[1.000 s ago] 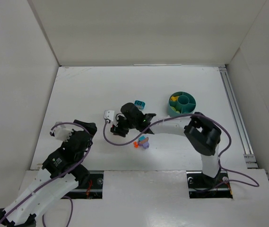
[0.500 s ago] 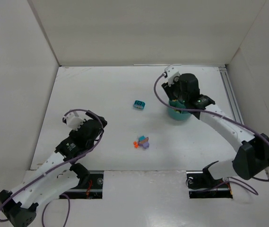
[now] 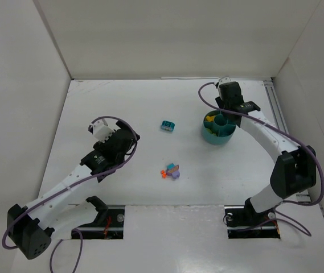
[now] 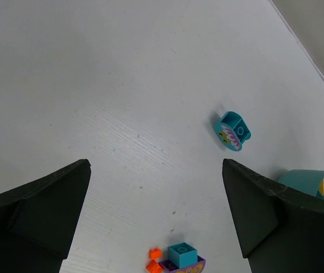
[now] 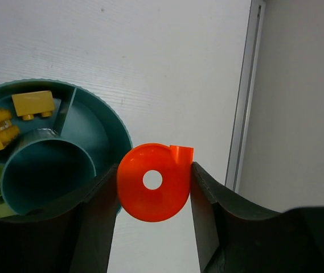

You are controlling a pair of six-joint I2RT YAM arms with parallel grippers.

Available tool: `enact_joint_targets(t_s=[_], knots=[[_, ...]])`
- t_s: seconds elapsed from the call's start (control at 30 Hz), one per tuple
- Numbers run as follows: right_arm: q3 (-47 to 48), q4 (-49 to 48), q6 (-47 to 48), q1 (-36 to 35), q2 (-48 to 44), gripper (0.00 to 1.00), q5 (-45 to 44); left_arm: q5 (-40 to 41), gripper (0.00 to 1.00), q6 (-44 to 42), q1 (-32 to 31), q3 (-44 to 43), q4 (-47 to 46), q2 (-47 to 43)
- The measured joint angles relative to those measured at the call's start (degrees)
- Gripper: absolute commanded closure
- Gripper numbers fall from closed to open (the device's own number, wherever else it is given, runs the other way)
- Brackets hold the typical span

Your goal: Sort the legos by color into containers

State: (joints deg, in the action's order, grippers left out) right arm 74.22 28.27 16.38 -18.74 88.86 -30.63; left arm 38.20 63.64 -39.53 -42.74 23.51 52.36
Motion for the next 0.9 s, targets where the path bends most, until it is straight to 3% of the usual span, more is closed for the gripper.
enact_joint_targets(t_s=[0.23,0.6,0.9], knots=[[-0.07,-2.56,2.34,3.39,0.90,0.53,6.86,-2.01,0.00,-2.19,2.56,-0.94,-1.90,1.81],[-7.56,-16.22,5.49,17.09,-1.25,0.48,43.01,-5.62,0.00,-4.26,5.25,-0.94,-4.50,2.75],[-7.61,-18.60,5.90,17.20,-0.83,0.40,51.98,-6.67,0.00,-4.48,5.25,-0.94,-4.68,3.43]])
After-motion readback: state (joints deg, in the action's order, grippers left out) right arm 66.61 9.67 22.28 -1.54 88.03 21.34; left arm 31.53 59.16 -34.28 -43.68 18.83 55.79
